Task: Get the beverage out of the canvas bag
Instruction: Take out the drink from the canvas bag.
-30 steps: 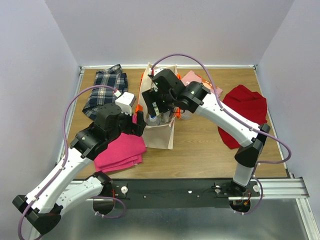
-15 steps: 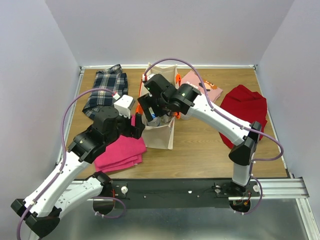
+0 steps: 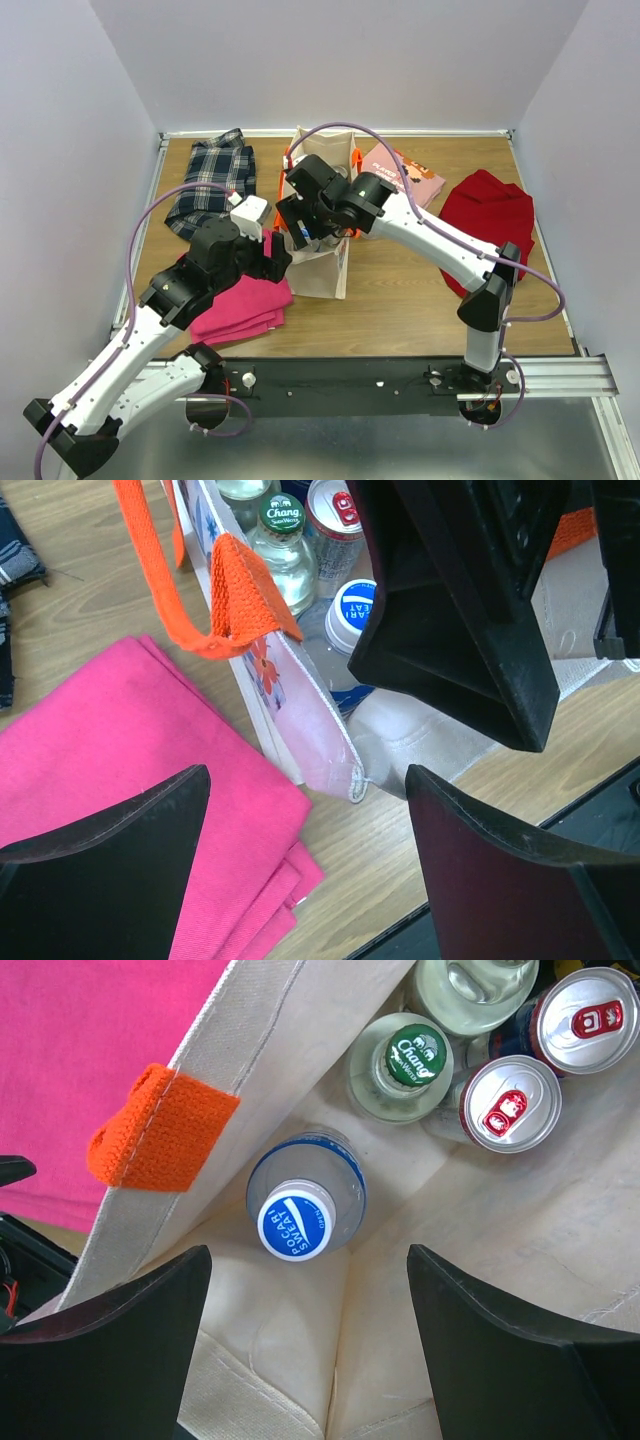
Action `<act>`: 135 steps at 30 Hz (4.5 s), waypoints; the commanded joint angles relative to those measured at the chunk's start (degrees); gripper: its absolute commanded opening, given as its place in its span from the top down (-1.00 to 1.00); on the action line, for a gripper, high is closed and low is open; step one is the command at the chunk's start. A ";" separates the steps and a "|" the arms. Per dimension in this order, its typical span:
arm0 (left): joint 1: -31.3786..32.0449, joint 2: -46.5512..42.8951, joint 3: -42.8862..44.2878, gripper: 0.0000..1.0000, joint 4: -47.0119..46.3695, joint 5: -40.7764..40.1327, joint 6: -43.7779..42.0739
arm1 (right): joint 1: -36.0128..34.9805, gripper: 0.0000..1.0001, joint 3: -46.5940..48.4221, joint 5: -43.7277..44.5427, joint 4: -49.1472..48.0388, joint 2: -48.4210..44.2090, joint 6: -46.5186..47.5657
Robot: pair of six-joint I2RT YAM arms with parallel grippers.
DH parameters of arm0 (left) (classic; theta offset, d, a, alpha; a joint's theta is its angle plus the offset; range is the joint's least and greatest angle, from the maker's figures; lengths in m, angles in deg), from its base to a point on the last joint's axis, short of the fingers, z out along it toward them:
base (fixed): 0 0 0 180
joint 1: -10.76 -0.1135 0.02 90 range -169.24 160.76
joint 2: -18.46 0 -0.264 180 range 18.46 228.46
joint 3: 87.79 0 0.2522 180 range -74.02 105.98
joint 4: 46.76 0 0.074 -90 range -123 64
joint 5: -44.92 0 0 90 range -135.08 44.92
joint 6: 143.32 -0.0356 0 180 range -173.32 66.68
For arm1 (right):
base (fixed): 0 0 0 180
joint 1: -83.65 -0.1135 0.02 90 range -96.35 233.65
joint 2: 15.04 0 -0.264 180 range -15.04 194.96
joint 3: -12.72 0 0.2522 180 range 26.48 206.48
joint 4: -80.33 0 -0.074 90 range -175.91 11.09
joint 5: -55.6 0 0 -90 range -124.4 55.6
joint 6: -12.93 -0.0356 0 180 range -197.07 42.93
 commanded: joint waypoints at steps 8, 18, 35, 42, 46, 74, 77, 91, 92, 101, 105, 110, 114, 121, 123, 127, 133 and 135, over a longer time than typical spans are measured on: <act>0.23 1.69 -0.95 -0.75 1.21 -0.79 -0.87 | -0.99 -0.64 1.13 1.33 0.30 2.80 -0.22; 0.23 2.83 -0.59 -0.75 0.33 -0.70 -0.96 | -0.91 -0.42 1.91 1.50 -0.31 4.29 0.48; 0.23 2.13 -0.59 -0.75 0.77 -1.14 -1.48 | -1.00 -0.41 1.56 1.42 -2.68 3.94 0.13; 0.23 2.48 -0.33 -0.76 0.94 -1.32 -1.84 | -1.08 -0.31 2.27 0.71 -2.77 4.82 -0.04; 0.23 2.31 -0.42 -0.76 1.21 -1.41 -1.75 | -1.00 -0.21 2.44 0.27 -1.81 5.09 -0.04; 0.23 3.18 0.63 -0.78 1.65 -4.39 -2.45 | -1.08 0.99 1.65 -1.49 -3.21 1.05 0.04; 0.23 3.54 1.43 -0.79 1.65 -4.57 -2.54 | -1.08 0.99 3.41 -1.05 -3.56 -0.27 0.39; 0.32 3.27 2.48 -0.90 0.15 -5.45 -2.45 | -1.08 0.99 10.35 2.12 -1.89 -4.49 0.48; 0.23 3.28 2.66 -0.90 0.15 -5.54 -2.54 | -1.08 0.99 10.53 2.73 -1.55 -4.75 0.40; 0.32 2.57 3.71 -0.98 0.06 -7.38 -2.36 | -1.00 0.99 11.94 5.98 -0.66 -8.00 -0.22; 0.23 2.22 4.50 -0.98 -0.29 -7.65 -2.45 | -1.08 0.99 12.29 8.53 -0.31 -9.50 -0.40; 0.23 5.03 7.31 -0.98 1.73 -7.30 -2.63 | -1.08 0.99 9.92 11.08 -3.29 -12.31 0.83; 0.23 5.38 7.75 -0.98 0.68 -7.30 -2.54 | -1.00 0.99 12.54 11.87 -2.95 -12.40 0.84; 0.23 5.91 9.86 -0.98 0.68 -7.38 -2.98 | -1.00 0.99 12.11 14.16 -4.35 -15.04 0.48; 0.23 5.56 9.78 -0.98 0.50 -7.47 -2.63 | -1.00 0.99 11.85 14.95 -5.23 -15.92 0.57; 0.23 4.86 9.43 -0.98 0.06 -7.47 -2.45 | -1.08 0.99 10.36 16.36 -7.95 -19.07 1.19; 0.32 4.24 9.51 -0.98 0.68 -8.17 -2.72 | -1.08 0.99 9.92 20.39 -9.89 -21.28 2.15; 0.23 4.15 9.60 -0.98 0.50 -8.17 -2.71 | -1.00 0.99 9.22 22.67 -10.77 -22.33 2.59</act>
